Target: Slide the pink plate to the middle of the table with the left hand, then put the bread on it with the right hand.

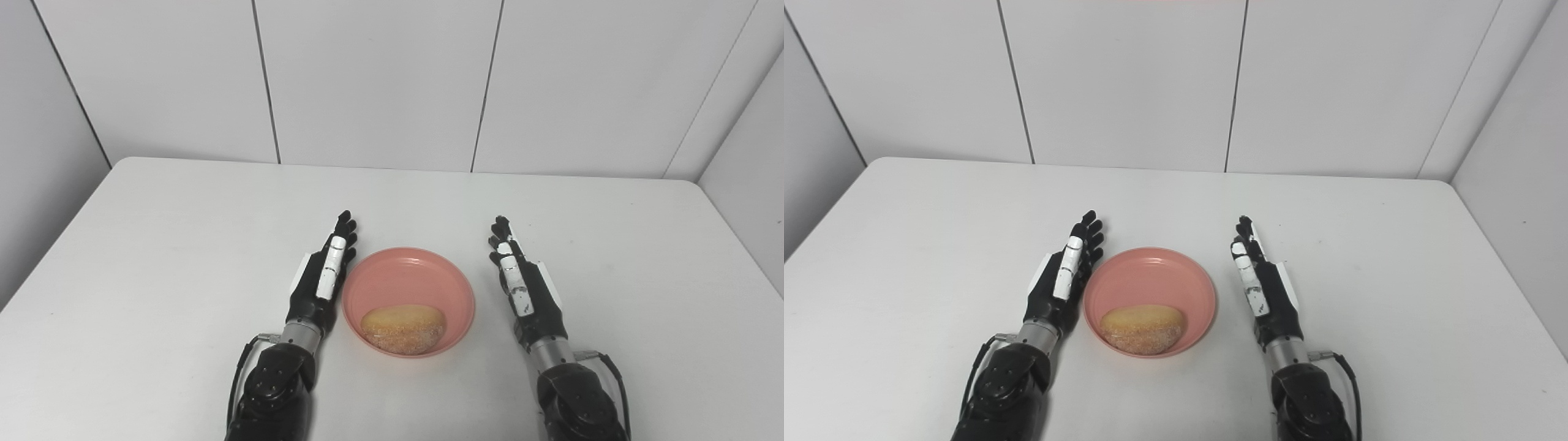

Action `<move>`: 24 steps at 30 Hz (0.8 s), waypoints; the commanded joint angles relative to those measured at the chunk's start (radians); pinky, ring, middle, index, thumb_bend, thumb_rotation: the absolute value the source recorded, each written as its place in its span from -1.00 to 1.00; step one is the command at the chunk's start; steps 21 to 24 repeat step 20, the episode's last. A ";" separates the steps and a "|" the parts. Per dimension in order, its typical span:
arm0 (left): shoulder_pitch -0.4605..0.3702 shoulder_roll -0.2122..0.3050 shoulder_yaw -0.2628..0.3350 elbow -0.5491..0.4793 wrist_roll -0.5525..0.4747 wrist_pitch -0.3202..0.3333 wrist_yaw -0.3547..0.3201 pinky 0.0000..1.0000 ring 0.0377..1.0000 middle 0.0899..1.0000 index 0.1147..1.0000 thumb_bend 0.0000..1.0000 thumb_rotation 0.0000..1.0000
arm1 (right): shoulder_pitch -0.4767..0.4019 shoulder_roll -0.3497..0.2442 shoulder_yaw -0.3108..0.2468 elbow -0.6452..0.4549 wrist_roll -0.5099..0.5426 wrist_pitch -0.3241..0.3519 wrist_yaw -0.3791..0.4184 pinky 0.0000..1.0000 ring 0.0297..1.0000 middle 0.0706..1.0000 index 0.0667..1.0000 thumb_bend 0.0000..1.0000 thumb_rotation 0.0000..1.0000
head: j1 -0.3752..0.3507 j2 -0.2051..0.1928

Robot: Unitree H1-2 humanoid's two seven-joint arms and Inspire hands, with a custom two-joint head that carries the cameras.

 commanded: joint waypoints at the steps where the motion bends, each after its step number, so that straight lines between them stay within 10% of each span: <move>1: -0.025 -0.017 -0.002 -0.011 0.008 -0.041 0.013 1.00 1.00 1.00 1.00 0.42 1.00 | -0.021 0.003 -0.009 -0.034 0.025 0.017 0.012 1.00 1.00 1.00 1.00 0.25 0.95 | -0.003 -0.003; 24: -0.028 -0.012 0.016 0.008 0.038 -0.116 0.064 1.00 1.00 1.00 1.00 0.34 1.00 | -0.024 0.046 -0.028 -0.046 0.054 0.079 -0.009 1.00 1.00 1.00 1.00 0.33 1.00 | -0.064 -0.005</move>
